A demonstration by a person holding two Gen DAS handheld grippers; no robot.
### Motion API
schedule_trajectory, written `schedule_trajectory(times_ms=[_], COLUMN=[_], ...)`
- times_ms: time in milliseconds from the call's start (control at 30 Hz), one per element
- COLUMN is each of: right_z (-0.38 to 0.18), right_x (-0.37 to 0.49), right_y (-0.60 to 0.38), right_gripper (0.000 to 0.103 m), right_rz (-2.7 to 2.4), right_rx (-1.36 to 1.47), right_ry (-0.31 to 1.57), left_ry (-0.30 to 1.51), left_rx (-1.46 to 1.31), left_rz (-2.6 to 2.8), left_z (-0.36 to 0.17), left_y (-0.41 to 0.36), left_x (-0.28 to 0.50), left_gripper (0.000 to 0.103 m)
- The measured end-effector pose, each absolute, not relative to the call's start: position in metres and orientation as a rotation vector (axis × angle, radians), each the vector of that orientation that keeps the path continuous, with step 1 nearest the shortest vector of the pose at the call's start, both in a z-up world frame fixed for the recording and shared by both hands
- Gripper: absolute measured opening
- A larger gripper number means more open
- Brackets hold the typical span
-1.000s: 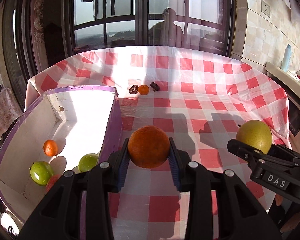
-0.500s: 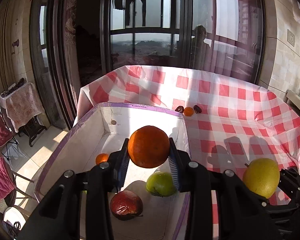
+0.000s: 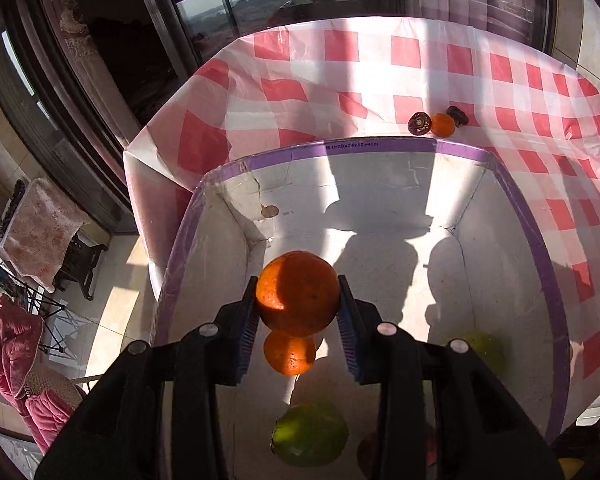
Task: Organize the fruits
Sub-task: 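Carry the orange and the yellow pear over the purple box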
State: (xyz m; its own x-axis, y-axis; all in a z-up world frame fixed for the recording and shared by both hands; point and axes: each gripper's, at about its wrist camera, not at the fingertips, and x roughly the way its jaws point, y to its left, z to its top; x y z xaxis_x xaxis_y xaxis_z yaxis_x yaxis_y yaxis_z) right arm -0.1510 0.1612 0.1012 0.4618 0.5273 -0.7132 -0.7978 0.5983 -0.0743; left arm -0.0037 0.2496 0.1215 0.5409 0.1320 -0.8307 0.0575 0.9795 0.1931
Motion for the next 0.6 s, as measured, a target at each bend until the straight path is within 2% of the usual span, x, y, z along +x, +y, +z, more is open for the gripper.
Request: schedule_trajectory(times_ms=[333, 600], right_z=[0.049, 0.052], right_x=[-0.123, -0.106], right_y=[0.212, 0.225], right_gripper=[0.061, 0.061], right_rz=[0.774, 0.840], right_rx=[-0.786, -0.832], right_ry=[0.839, 0.870], left_ry=[1.163, 1.226], left_rx=[0.363, 0.426], left_rz=[-0.057, -0.093], left_z=[0.063, 0.028], left_y=[0.246, 0.249], left_x=[0.037, 0.052], left_gripper=[0.037, 0.037])
